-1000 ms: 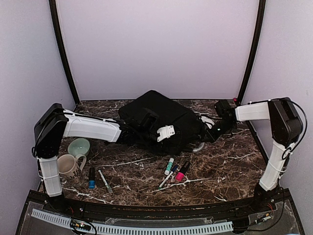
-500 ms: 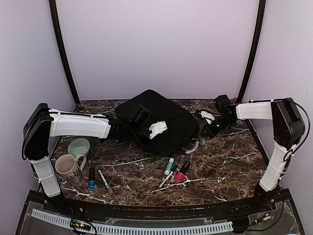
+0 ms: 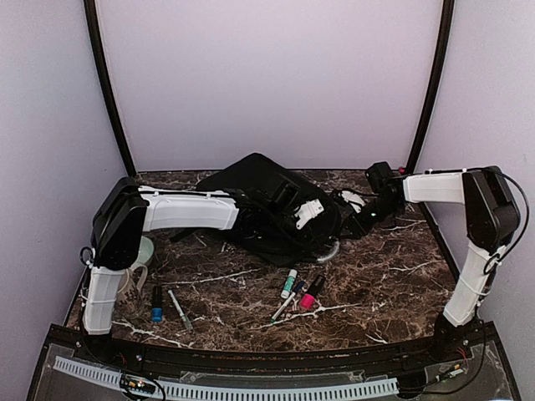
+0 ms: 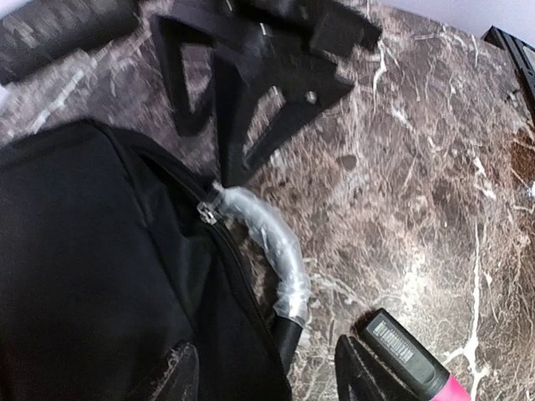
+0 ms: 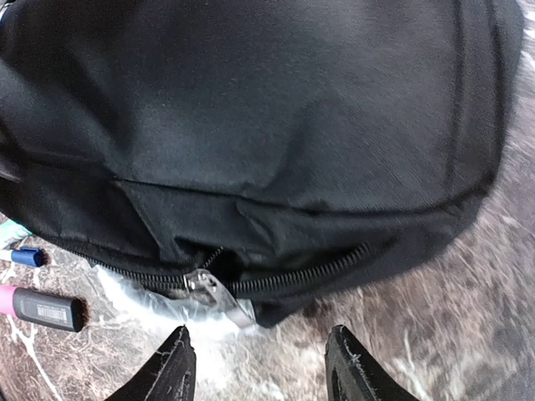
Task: Pack the student bag
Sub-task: Zip the student bag at the center of the board.
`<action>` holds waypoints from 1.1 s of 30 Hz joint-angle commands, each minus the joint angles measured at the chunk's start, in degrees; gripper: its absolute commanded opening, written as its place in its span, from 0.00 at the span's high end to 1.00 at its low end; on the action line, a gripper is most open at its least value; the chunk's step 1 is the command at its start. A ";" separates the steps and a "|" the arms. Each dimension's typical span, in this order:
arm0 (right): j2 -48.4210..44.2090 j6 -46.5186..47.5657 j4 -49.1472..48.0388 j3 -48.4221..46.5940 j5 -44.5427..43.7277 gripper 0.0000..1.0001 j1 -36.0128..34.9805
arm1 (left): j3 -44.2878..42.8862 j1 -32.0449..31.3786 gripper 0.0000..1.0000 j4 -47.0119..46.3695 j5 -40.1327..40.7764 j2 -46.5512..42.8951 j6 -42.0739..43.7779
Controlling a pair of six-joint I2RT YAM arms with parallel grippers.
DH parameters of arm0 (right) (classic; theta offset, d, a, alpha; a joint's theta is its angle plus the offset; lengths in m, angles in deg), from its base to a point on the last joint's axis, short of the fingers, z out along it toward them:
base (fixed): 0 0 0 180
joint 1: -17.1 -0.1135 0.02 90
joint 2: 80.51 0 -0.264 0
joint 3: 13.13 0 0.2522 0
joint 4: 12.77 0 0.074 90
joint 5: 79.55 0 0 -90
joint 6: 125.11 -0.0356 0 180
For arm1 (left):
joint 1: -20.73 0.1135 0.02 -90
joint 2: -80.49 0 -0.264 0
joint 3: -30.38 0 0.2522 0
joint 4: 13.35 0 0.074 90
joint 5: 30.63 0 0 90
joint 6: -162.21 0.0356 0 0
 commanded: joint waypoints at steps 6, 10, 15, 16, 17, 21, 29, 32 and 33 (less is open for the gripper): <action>9.29 2.39 4.16 -7.41 5.72 0.48 0.39 | -5.63 0.01 0.41 3.82 1.20 4.12 -3.86; 12.31 3.46 5.57 -10.37 7.20 0.50 0.38 | -4.64 0.01 0.47 2.31 1.80 4.63 -3.50; 14.87 6.69 9.84 -13.07 11.59 0.64 0.38 | -3.77 -0.01 0.60 0.64 1.21 4.77 -4.30; 15.01 7.56 10.58 -13.11 12.48 0.65 0.37 | -3.56 0.01 0.62 0.27 1.18 4.83 -4.60; 15.05 8.44 11.36 -13.23 13.22 0.66 0.30 | -3.26 0.01 0.64 -0.07 1.32 4.80 -4.74; 15.38 10.51 13.18 -12.91 13.61 0.66 0.09 | -2.07 0.01 0.69 -1.62 1.37 4.84 -4.90; 13.03 11.96 15.11 -11.03 11.34 0.68 0.18 | -1.25 -0.01 0.73 -2.07 1.74 4.76 -5.85; 10.21 12.88 14.95 -8.69 10.79 0.68 0.40 | -1.41 0.01 0.51 -1.63 3.01 4.83 -7.73; 9.42 12.97 14.70 -8.03 10.76 0.68 0.38 | -1.26 -0.01 0.48 -1.71 3.55 4.89 -8.01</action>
